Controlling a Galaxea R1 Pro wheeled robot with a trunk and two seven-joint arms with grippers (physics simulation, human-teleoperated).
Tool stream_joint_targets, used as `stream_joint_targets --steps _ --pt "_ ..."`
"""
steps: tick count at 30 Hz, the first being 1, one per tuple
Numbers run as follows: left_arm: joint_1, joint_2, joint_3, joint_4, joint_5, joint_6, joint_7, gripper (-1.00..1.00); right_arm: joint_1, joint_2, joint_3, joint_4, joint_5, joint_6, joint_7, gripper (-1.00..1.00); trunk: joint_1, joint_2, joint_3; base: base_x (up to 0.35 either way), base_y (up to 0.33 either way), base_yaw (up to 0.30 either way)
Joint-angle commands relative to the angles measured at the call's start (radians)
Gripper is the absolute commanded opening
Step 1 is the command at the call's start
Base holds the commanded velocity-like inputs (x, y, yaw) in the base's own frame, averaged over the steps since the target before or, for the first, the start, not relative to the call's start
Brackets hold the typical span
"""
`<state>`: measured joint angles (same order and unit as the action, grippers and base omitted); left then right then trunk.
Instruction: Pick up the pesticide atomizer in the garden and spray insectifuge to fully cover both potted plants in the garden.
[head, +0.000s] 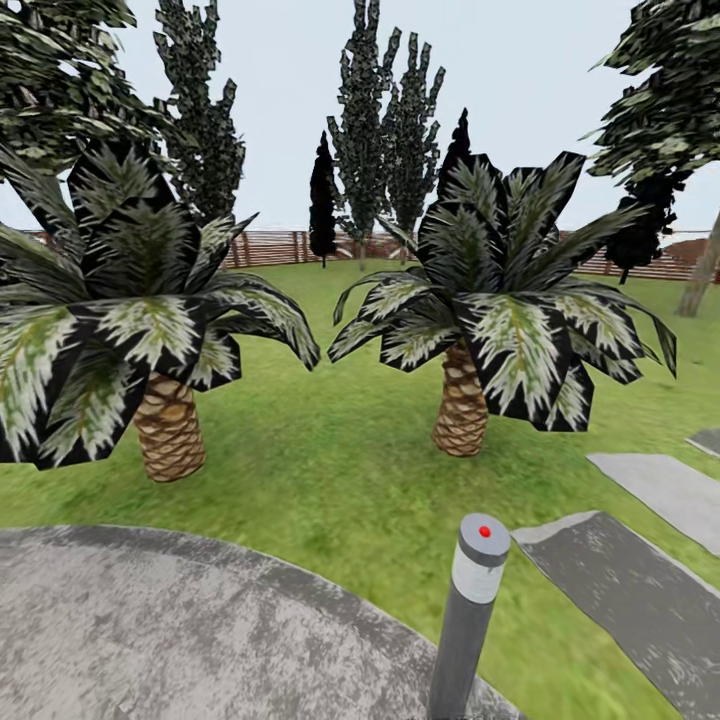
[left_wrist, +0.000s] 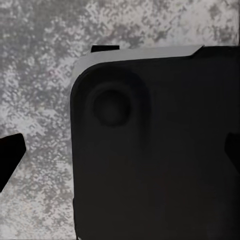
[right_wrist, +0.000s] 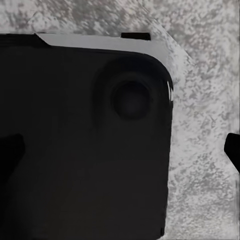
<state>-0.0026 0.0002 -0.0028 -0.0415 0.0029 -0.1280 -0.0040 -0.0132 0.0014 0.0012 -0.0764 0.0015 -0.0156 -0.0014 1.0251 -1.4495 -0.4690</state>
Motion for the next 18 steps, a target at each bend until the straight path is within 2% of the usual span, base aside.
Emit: stream_joint_targets --steps 1,7,12,14,18 --pt "-0.001 0.001 0.000 0.000 0.000 -0.006 0.000 1.00 -0.001 -0.008 0.000 -0.007 0.000 -0.004 0.000 1.00 0.000 -0.001 -0.001 0.000 0.000 -0.266" --pt "-0.006 0.002 -0.003 -0.007 -0.007 -0.019 0.001 1.00 -0.001 -0.029 0.000 -0.059 0.000 -0.006 0.000 1.00 0.000 -0.001 -0.001 0.000 0.000 -0.267" --pt "-0.016 0.012 -0.008 -0.112 -0.021 -0.033 0.001 1.00 -0.001 -0.032 -0.002 -0.104 -0.001 -0.006 -0.001 1.00 0.000 -0.001 -0.001 0.000 0.000 -0.268" --pt "-0.020 0.029 -0.007 -0.215 -0.047 -0.032 0.001 1.00 -0.001 -0.033 -0.004 -0.176 -0.001 -0.007 -0.001 1.00 0.000 -0.001 -0.002 0.000 0.000 -0.268" --pt "-0.042 0.035 -0.007 -0.284 -0.054 -0.032 0.002 1.00 -0.001 -0.037 -0.006 -0.269 -0.001 -0.007 -0.002 1.00 0.000 -0.001 -0.003 0.000 0.000 -0.268"
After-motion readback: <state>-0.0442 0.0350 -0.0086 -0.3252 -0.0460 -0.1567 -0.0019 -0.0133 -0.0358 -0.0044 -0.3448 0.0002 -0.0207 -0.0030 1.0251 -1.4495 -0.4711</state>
